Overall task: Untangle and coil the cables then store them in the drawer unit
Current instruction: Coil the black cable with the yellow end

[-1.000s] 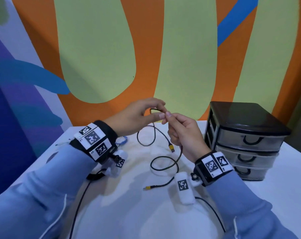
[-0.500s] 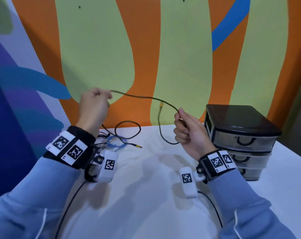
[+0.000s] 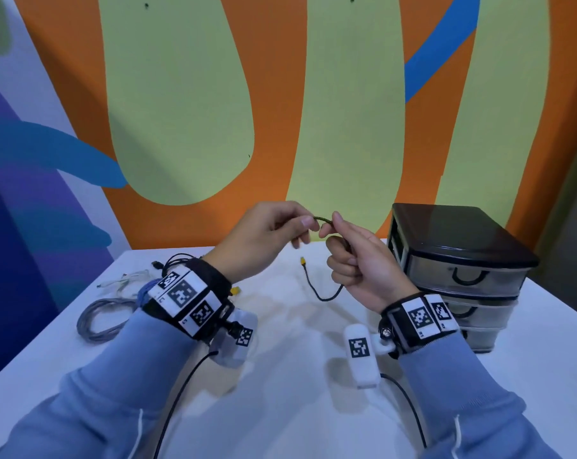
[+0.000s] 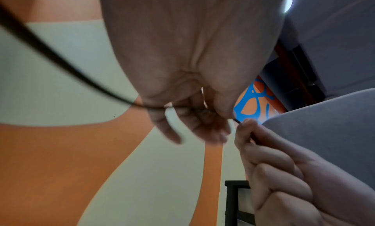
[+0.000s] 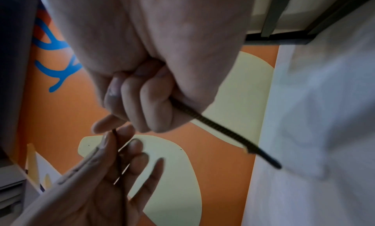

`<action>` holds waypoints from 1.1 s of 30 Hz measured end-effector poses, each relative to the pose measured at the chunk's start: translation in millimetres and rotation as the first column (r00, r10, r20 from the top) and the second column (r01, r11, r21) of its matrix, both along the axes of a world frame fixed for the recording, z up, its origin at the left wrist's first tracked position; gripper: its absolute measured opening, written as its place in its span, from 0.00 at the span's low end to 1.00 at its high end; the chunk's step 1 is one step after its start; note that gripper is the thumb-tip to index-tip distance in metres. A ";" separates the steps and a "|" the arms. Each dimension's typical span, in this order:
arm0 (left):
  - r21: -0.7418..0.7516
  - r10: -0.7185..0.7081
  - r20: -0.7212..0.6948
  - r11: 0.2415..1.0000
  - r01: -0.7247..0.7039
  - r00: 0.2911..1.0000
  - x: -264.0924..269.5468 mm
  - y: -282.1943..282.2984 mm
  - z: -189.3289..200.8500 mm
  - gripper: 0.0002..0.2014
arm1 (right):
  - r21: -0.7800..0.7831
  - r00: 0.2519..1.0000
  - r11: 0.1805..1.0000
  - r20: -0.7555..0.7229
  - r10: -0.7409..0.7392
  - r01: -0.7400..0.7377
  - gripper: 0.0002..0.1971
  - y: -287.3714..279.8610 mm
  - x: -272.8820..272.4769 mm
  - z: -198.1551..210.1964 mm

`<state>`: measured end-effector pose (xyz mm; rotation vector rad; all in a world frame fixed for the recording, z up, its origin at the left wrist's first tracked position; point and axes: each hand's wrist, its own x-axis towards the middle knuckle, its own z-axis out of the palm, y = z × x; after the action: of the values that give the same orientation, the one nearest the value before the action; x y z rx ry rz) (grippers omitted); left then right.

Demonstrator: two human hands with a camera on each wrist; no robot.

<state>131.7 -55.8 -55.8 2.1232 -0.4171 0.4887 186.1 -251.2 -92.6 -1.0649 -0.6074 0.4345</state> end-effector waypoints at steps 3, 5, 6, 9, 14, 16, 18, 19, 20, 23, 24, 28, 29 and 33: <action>-0.194 0.189 0.129 0.967 -0.162 0.974 12.7 4.9 -8.0 0.11 | 0.026 1.000 1.000 -0.012 0.012 -0.012 0.14 -0.7 2.0 -0.7; -0.314 0.312 0.140 0.914 -0.257 0.940 19.1 10.9 -14.8 0.11 | 0.032 1.000 0.999 -0.012 0.021 -0.020 0.13 -0.3 3.3 -2.0; -0.312 0.352 0.126 0.901 -0.300 0.927 21.6 12.7 -18.5 0.12 | 0.032 1.000 0.999 -0.011 0.025 -0.025 0.12 0.4 4.0 -2.8; -0.142 0.393 0.043 0.913 -0.383 0.919 28.2 13.1 -34.8 0.12 | 0.052 1.000 0.999 -0.022 0.015 -0.014 0.13 3.1 6.6 -5.4; 0.208 0.324 -0.194 0.936 -0.284 0.926 23.2 -4.5 -48.5 0.10 | 0.102 0.998 0.993 -0.033 -0.055 0.059 0.17 1.2 15.1 -9.1; 0.322 0.274 -0.250 0.928 -0.187 0.929 14.0 -15.1 -49.3 0.11 | 0.098 0.995 0.991 -0.034 -0.092 0.095 0.19 1.4 17.3 -10.6; 0.397 0.213 -0.276 0.913 -0.091 0.937 3.7 -24.8 -48.5 0.13 | 0.093 0.991 0.986 -0.027 -0.134 0.136 0.18 3.2 17.5 -12.0; 0.424 0.189 -0.282 0.904 -0.054 0.941 -1.1 -28.9 -48.3 0.13 | 0.093 0.987 0.983 -0.017 -0.158 0.159 0.18 4.7 16.6 -12.6; 0.445 0.169 -0.284 0.895 -0.027 0.944 -5.2 -32.0 -47.9 0.14 | 0.094 0.983 0.979 -0.007 -0.183 0.183 0.17 6.1 15.6 -13.1; 0.469 0.128 -0.270 0.883 0.014 0.954 -15.0 -37.5 -44.3 0.19 | 0.101 0.980 0.976 0.027 -0.199 0.195 0.16 10.1 11.4 -13.8; 0.473 0.107 -0.268 0.880 0.034 0.958 -17.9 -38.7 -42.4 0.19 | 0.090 0.977 0.975 0.056 -0.206 0.201 0.16 11.7 10.7 -14.8; 0.461 0.015 -0.201 0.884 0.081 0.980 -31.4 -41.2 -28.2 0.17 | -0.087 0.942 0.958 0.224 -0.249 0.274 0.15 17.3 7.5 -19.6; 0.430 -0.006 -0.163 0.900 0.077 0.987 -32.8 -39.7 -23.9 0.16 | -0.126 0.938 0.952 0.248 -0.240 0.277 0.15 17.5 6.3 -20.0; 0.150 -0.047 -0.002 0.988 0.046 0.999 -31.5 -21.0 -13.9 0.14 | -0.137 0.938 0.962 0.287 -0.192 0.238 0.15 15.2 2.9 -15.4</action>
<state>100.2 -76.8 -69.6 2.2526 -0.5174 0.4438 189.0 -236.0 -108.0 -1.3528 -0.6950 0.1485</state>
